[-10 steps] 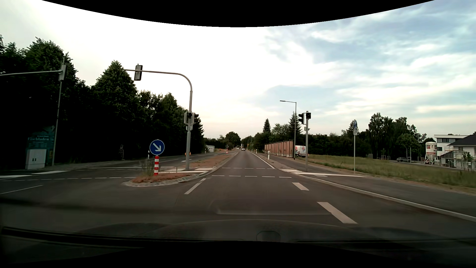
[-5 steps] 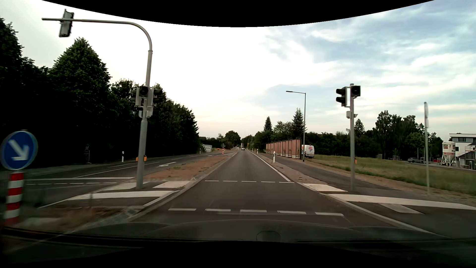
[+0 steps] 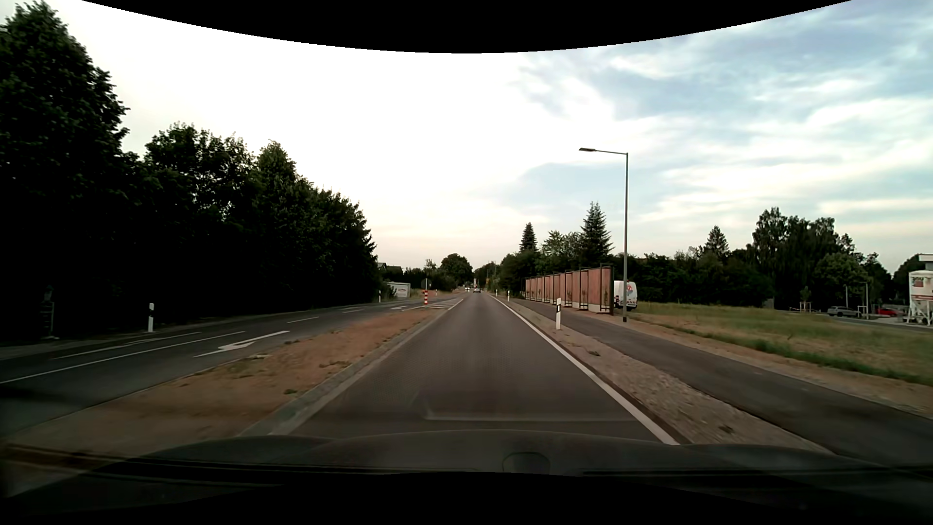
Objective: Follow the waypoints while adhering to traffic rules and regulations
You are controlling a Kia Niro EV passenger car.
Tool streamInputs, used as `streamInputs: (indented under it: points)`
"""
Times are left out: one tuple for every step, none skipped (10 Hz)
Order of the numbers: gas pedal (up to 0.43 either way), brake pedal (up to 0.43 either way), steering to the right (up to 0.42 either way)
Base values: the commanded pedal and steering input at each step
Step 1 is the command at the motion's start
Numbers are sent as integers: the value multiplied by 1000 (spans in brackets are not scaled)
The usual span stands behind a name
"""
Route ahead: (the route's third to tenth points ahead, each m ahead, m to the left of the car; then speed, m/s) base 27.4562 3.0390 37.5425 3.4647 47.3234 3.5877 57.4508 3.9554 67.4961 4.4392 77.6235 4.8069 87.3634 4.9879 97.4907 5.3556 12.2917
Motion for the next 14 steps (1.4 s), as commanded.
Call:
streamInputs:
  points:
    - [197, 6, -6]
    - [197, 6, -9]
    - [197, 6, -11]
    - [189, 6, -11]
    - [189, 6, -10]
    - [189, 6, -10]
    - [189, 6, -8]
    - [189, 6, -7]
    - [189, 6, -7]
    - [189, 6, -7]
    - [189, 6, -7]
    - [189, 6, -6]
    - [189, 6, -6]
    - [189, 6, -6]
